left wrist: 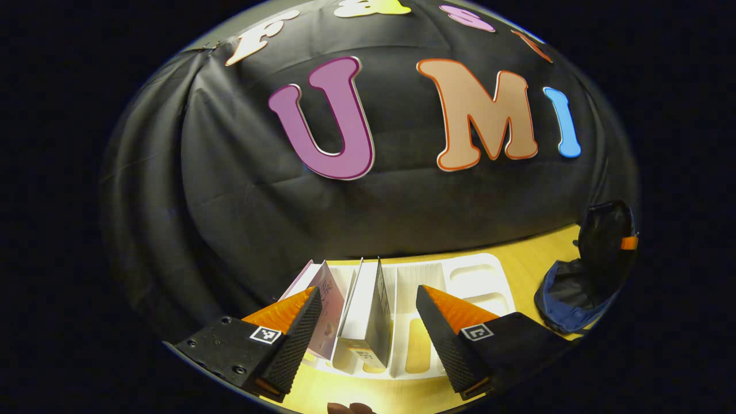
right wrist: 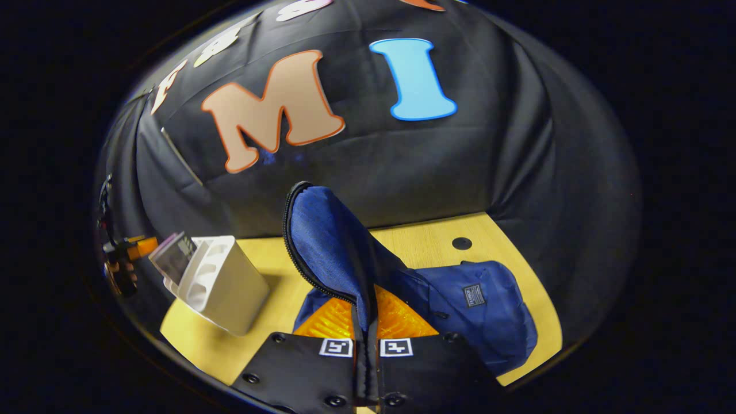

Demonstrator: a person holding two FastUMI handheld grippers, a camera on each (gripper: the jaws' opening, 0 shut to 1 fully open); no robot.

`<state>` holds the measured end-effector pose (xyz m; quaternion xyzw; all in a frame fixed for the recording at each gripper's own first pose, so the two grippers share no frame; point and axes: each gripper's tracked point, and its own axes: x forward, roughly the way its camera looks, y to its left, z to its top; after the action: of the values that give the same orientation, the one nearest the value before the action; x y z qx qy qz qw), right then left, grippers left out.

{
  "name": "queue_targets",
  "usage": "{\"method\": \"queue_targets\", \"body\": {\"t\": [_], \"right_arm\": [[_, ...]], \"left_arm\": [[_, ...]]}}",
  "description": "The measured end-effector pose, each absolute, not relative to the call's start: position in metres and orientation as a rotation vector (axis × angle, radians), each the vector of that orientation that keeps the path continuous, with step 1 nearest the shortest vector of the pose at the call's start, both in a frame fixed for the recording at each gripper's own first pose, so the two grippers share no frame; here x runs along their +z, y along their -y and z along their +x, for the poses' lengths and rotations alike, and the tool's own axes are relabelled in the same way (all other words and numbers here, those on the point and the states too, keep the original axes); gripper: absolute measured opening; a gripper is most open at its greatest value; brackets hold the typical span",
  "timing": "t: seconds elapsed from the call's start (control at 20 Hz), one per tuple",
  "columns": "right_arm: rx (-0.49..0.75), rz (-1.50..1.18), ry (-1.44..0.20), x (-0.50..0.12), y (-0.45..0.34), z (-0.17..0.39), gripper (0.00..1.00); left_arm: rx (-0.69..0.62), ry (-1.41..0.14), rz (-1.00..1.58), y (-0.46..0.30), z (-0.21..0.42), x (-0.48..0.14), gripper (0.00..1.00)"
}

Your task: Open the schoolbag, grab two books from the bookshelf and put them into the schoolbag.

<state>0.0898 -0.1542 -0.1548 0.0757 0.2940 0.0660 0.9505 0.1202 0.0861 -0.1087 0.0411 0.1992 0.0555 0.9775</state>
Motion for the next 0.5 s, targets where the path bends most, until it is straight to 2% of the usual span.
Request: {"method": "queue_targets", "body": {"t": [0.2, 0.5], "right_arm": [[0.108, 0.178, -0.581, -0.149, 0.159, 0.089, 0.04], [0.085, 0.221, -0.553, -0.142, 0.165, 0.087, 0.04]], "left_arm": [[0.055, -0.497, 0.093, -0.087, 0.138, -0.128, 0.96], [0.060, -0.693, 0.123, -0.103, 0.145, -0.172, 0.97]]}}
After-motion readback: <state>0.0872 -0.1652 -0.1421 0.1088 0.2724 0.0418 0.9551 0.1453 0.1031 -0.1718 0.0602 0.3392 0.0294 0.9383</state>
